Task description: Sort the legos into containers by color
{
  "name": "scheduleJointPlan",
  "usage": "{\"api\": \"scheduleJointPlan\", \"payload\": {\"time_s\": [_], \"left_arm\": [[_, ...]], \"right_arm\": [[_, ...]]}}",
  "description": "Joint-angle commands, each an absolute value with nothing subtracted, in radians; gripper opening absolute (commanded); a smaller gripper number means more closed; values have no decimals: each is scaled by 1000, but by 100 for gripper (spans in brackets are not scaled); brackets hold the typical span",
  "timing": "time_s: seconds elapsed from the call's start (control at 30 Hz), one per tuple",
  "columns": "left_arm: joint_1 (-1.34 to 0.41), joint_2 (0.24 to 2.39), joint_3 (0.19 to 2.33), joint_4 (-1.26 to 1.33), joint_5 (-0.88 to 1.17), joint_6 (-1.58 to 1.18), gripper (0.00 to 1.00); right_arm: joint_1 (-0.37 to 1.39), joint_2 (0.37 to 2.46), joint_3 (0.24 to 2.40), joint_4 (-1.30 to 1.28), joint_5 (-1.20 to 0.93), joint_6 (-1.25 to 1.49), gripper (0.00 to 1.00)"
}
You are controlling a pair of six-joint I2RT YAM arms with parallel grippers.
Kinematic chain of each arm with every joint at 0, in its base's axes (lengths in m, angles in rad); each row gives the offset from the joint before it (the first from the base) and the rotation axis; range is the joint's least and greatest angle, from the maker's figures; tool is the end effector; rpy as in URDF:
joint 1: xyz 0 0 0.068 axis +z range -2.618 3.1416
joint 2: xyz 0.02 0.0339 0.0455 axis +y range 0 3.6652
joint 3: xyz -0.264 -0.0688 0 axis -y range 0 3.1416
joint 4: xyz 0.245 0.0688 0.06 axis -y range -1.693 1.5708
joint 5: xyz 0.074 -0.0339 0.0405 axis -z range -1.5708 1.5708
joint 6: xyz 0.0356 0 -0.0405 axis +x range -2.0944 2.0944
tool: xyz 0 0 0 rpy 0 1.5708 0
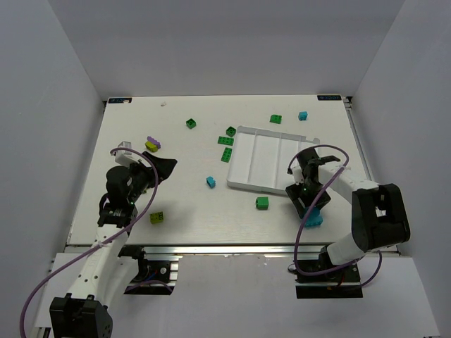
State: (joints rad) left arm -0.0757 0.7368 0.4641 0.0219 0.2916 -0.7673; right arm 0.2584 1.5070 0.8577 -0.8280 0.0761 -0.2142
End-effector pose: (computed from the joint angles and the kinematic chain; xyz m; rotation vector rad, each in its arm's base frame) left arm 0.1800 -0.0239 0.2559 -0.4368 1.8461 -0.8510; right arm 0.2374 0.0599 0.1676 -0.7074 2.9611 -0.1127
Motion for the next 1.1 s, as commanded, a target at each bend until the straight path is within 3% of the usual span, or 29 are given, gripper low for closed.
{"api": "scheduleJointPlan", "payload": {"time_s": [0.0,0.1,0.3,0.4,0.7,0.87,1.07], "left_arm": [[-77,723,469,25,284,-759,81],[-77,723,474,28,288,-759,81],[-77,718,472,43,307,-772,81],[-75,713,468,66,327,-787,81],[-87,745,430,285,480,-910,79],[-185,811,459,357,457,-939,81],[-448,1035,609,347,302,-888,82]], "right_arm": [[264,1505,870,-838,84,-209,75],[267,1512,864,-844,84,-209,73],[267,1503,868,-851,43,-222,54],[265,1470,893,-851,-6,-241,35],[265,1373,1051,-937,-354,-330,0],[267,1367,1239,-913,-471,-281,0],[273,1440,1454,-743,-517,-48,0]]}}
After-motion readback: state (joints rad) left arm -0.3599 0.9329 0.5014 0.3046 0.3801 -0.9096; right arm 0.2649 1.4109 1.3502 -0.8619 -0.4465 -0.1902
